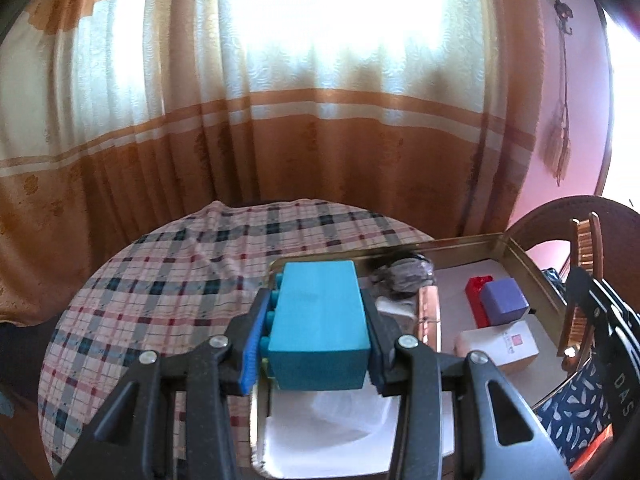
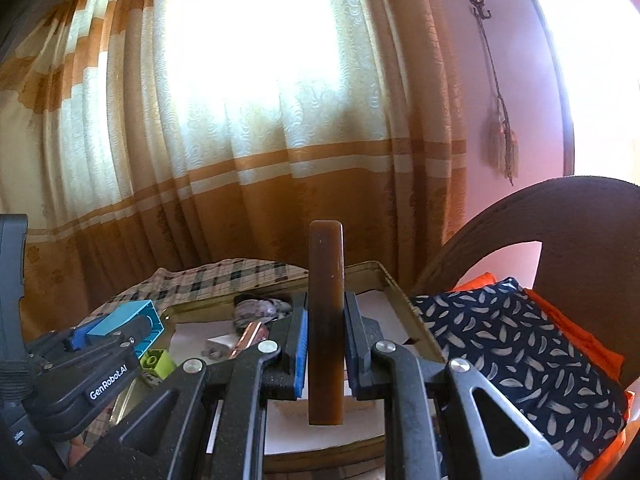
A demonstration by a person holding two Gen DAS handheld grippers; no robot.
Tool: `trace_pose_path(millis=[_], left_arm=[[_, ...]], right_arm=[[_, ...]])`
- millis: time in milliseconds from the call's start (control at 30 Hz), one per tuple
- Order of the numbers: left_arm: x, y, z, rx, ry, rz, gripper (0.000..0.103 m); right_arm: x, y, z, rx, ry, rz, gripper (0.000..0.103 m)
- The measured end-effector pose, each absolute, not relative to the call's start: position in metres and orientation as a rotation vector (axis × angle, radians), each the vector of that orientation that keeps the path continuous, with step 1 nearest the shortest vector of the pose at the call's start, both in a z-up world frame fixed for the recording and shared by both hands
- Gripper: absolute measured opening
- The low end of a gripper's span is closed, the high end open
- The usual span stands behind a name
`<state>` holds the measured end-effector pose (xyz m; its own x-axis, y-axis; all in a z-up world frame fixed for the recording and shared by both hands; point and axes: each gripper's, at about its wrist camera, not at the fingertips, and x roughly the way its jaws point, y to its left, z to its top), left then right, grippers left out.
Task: Organize rigid objects
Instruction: 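Carry the brown stick over the tray with the right gripper while the left carries the blue brick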
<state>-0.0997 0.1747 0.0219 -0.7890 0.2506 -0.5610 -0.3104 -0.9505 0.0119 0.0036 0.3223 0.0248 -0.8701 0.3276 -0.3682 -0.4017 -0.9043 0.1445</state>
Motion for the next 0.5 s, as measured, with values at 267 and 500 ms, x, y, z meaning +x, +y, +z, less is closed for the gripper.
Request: trace_pose_path(millis=[267, 500], left_arm=[[-0.103, 0.196, 0.018, -0.855, 0.171, 2.689, 0.041], [-0.107, 0.205, 0.012, -0.887, 0.175, 2.670, 0.041]], right_arm=[[0.000, 0.335, 0.024, -0.486, 0.302, 2.685, 0.017], [-0.008, 0.336, 0.023, -0.508, 0.289, 2.689, 0.017]])
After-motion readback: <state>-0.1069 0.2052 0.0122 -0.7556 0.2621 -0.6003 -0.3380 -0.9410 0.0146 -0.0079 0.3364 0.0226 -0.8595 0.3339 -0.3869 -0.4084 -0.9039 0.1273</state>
